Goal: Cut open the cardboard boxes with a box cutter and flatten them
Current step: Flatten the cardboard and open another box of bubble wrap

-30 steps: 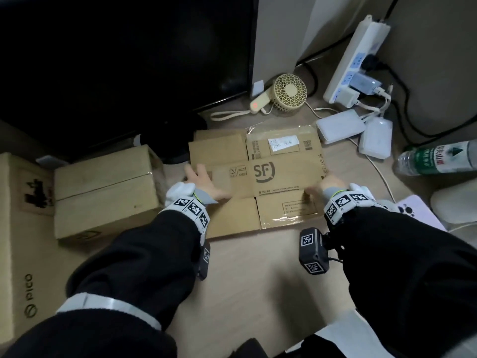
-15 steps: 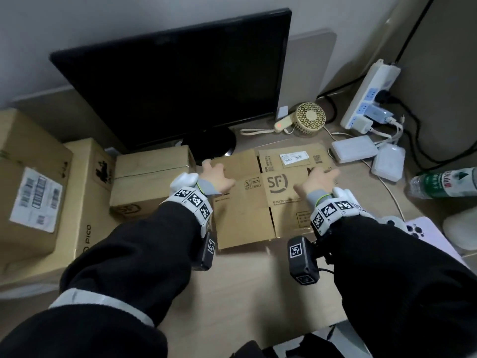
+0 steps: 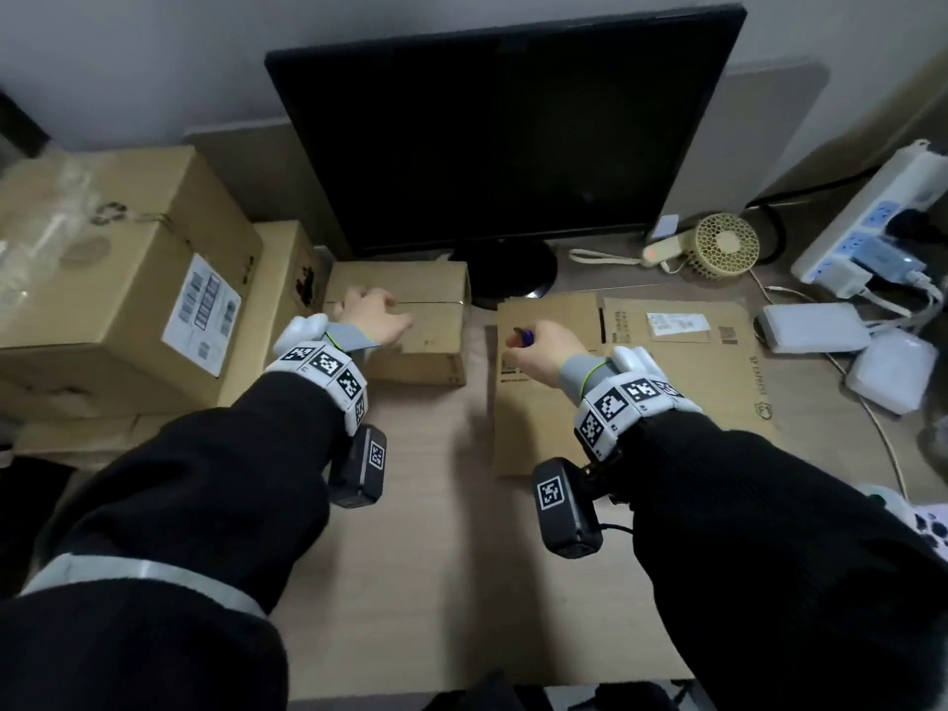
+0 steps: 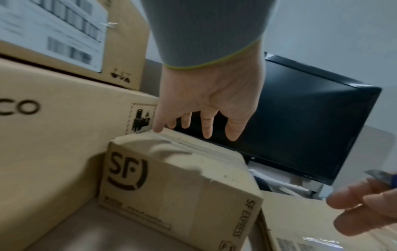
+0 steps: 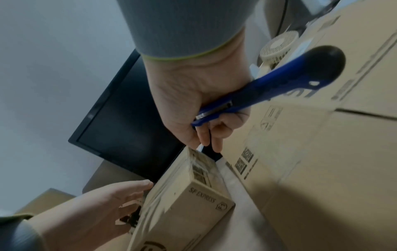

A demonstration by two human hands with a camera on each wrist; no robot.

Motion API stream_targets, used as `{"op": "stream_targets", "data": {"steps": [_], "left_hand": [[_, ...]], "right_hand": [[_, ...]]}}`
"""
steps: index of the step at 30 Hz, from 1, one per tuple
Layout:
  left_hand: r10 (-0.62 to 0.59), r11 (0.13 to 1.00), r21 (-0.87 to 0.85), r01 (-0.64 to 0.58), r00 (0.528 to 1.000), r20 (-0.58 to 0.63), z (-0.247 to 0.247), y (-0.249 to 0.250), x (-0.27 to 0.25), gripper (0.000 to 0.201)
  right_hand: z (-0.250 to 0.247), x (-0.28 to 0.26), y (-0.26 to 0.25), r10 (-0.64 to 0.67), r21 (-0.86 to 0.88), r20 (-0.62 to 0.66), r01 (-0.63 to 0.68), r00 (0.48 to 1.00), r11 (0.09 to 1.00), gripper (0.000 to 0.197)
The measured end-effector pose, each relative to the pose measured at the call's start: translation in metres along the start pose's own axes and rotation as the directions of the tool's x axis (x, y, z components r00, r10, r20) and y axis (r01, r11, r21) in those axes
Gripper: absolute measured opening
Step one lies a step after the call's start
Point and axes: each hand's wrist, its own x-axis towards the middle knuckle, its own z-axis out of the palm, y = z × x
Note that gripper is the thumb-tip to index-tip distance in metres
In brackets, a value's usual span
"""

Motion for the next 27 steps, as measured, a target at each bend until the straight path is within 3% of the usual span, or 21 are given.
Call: {"op": "stream_targets", "data": {"steps": [3,9,13,17,20,27], "left_hand": [[-0.055,0.998,0.008,0.054,0.998,0.039,0.005,-0.017,0.012,0.063],[-0.076,0.997,-0.022,0.076,0.996,0.039,0.005,-0.025,0.035,0.082],[-0.081,0.996,-0.038,0.082,0.996,0.02,0.012,-0.028,0.045,0.09],[-0.077,0.995,-0.06,0.075,0.996,-0.044,0.019,-0.033,0.042,0.085],[-0.076,0.991,-0.114,0.065,0.993,-0.094,0.018,-0.039,0.036,0.08],[-0.079,0.996,-0.059,0.074,0.993,-0.093,0.029,-0.053,-0.001,0.077]], "right_hand": [[0.018,0.012,-0.013,-0.007,-0.03,0.068,0.009,0.998,1.0,0.012],[0.034,0.035,-0.029,-0.01,-0.083,0.133,0.021,0.991,0.996,0.035],[0.037,0.055,-0.037,0.015,-0.047,0.076,-0.011,0.997,0.999,0.022],[0.038,0.062,-0.043,0.04,-0.086,0.061,-0.034,0.997,0.996,0.039],[0.04,0.064,-0.044,0.057,-0.115,0.085,-0.047,0.995,0.992,0.037],[0.052,0.034,-0.029,0.08,-0.067,0.089,-0.074,0.993,0.995,0.021]]}}
